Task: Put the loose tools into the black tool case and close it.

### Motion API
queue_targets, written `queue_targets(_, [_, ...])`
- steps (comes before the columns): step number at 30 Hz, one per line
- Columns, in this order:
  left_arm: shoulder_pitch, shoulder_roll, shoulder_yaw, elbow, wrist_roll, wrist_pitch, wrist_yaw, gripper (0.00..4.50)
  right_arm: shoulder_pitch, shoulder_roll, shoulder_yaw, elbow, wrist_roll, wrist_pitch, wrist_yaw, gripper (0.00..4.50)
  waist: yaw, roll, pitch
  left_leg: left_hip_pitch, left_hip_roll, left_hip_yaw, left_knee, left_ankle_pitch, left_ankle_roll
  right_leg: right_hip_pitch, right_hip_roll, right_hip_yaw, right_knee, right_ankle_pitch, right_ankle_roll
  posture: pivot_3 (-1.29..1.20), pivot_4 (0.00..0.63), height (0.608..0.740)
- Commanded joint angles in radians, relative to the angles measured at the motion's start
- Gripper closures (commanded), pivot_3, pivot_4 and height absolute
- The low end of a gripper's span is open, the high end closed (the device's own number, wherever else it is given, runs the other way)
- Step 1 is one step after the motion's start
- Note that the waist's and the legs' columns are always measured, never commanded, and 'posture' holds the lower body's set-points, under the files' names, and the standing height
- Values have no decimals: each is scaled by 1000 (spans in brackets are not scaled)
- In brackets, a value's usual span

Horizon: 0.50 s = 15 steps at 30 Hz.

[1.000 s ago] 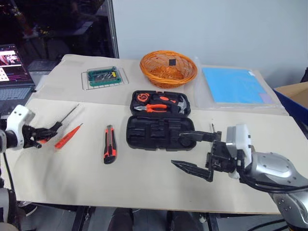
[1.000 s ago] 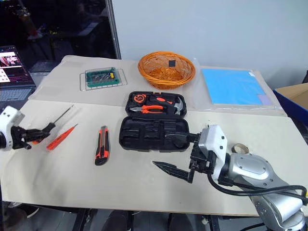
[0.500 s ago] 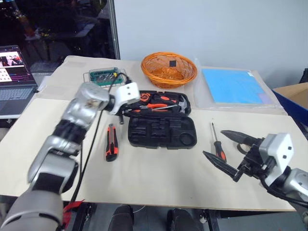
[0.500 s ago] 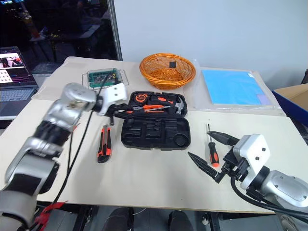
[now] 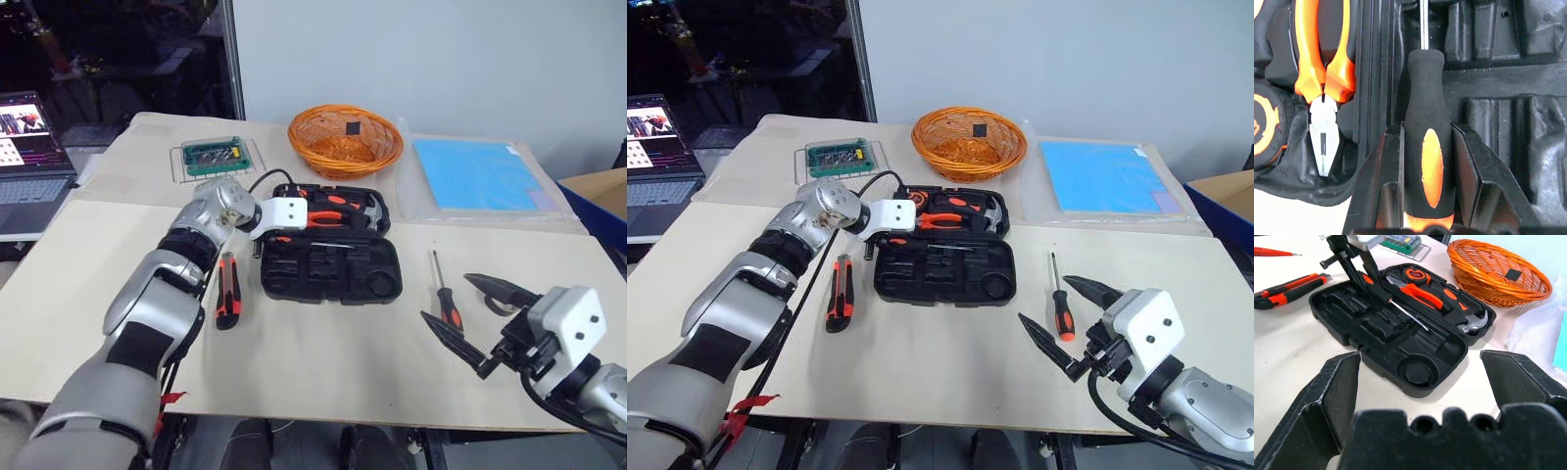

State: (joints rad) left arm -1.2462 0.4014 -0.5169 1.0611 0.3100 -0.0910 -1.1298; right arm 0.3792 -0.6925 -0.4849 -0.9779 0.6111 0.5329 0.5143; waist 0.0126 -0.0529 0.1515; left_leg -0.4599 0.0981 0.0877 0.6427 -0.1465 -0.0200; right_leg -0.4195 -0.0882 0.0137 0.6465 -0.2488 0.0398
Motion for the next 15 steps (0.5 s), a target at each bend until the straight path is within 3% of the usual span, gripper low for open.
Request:
queue_targets(1, [-27,-27,32,27,-2,-4,-3,3127,-12,-4,-16,-30,9,5,-17,0,0,0,0,0,0,0,0,0,0,0,0,0,0,0,0,0,150,740])
queue_targets(2, [-27,-24,50,22,-18,5,-24,2624,-15,-6,-14,-30,11,7,-17,0,0,0,0,0,0,0,0,0,0,0,0,0,0,0,0,0,150,740])
queue_targets(6, [-21,16,147,-41,-92,65,-78,1384,-24,-9,-9,-34,19,13,-20,0,0,0,0,0,-1,-1,0,0,0,0,0,0,0,0,0,0,150,740])
queue_targets(10, [27,56,268,-165,-221,196,-160,1384,-39,-9,-5,-25,21,13,-21,0,-4,1,0,-1,-1,-1,0,0,0,-1,0,0,0,0,0,0,150,740])
queue_targets(11, [36,56,294,-193,-249,252,-166,1926,-43,-8,-2,-20,19,13,-21,0,-4,1,0,-1,-1,-1,0,0,0,0,0,0,1,0,0,0,150,740])
queue_targets(13, [92,43,355,-292,-311,357,-134,2463,-57,1,2,-2,12,14,-34,0,-3,1,0,-1,-1,-1,0,0,0,0,0,0,1,0,0,0,150,740])
queue_targets(15, [187,15,419,-445,-384,432,-79,3325,-82,22,-5,24,3,35,-82,0,-2,2,-1,0,-1,-1,0,0,0,1,0,0,1,0,0,0,150,740])
